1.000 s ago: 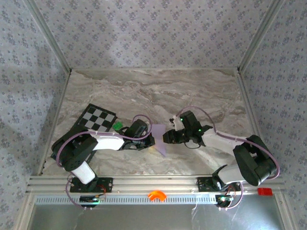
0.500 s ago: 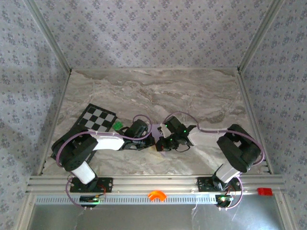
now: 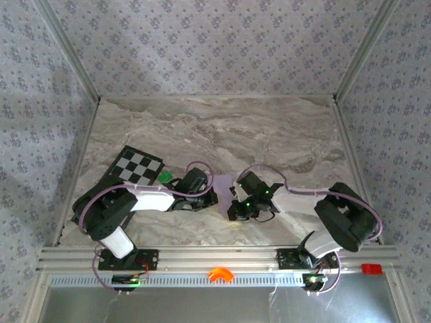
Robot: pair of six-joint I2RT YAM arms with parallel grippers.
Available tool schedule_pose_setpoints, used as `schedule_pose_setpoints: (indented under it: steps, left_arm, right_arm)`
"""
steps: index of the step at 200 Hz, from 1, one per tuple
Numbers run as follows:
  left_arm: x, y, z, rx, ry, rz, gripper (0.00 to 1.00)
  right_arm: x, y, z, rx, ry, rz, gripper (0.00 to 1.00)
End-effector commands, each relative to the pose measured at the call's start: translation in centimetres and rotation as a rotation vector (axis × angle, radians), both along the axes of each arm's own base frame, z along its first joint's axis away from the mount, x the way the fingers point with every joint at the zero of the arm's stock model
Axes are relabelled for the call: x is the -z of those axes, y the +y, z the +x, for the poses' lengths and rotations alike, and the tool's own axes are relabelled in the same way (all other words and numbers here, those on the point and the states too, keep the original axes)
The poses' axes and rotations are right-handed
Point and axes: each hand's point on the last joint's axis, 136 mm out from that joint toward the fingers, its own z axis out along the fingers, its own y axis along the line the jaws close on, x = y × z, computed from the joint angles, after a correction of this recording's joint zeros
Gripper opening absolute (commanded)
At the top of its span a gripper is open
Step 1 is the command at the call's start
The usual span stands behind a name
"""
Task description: Fold a paper plane with a square sheet of paper (pick it up from the middle)
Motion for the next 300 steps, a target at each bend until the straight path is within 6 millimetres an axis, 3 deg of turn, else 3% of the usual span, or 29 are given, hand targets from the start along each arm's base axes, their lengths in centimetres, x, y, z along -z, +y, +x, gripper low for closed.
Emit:
schedule_pose_setpoints:
  steps: [1,29,69,94,147,178,206,245,267,300]
  left_arm:
    - [3.9,3.4,-1.9,-0.013,0.071,0.162,0.03]
    - [4.0,3.5,-1.9,-0.014,0.07,0.163,0.03]
    - [4.0,3.3,-1.8,-0.014,0.066,0.153,0.03]
    - [4.3,3.5,-2.0,-0.012,0.073,0.164,0.03]
    - [5.1,4.3,-2.4,-0.023,0.083,0.183,0.02]
    - [5.2,4.3,-2.5,-0.025,0.088,0.181,0.02]
    - [5.2,4.2,-2.5,-0.021,0.089,0.181,0.02]
    - [5.0,4.1,-2.3,-0.02,0.084,0.176,0.02]
    - [4.8,4.0,-2.3,-0.019,0.082,0.175,0.02]
    - [4.8,3.9,-2.2,-0.015,0.081,0.174,0.02]
  right_arm:
    - [-1.9,0.3,0.5,0.041,0.001,0.034,0.04]
    - [-3.0,2.2,1.9,0.044,-0.012,0.078,0.04]
    - [-0.2,3.2,2.6,0.056,0.02,0.016,0.04]
    - [1.8,1.6,1.4,0.043,0.056,-0.053,0.05]
    - [2.1,-1.6,-2.2,0.057,0.129,-0.005,0.07]
    - [2.3,-3.0,-2.9,0.1,0.155,0.025,0.07]
    - [0.3,-2.7,-2.3,0.124,0.138,0.103,0.07]
    - [-3.5,-0.8,0.2,0.141,0.065,0.202,0.04]
    - [-3.7,0.6,1.7,0.132,0.067,0.208,0.03]
    - [-1.6,1.4,2.7,0.136,0.109,0.152,0.03]
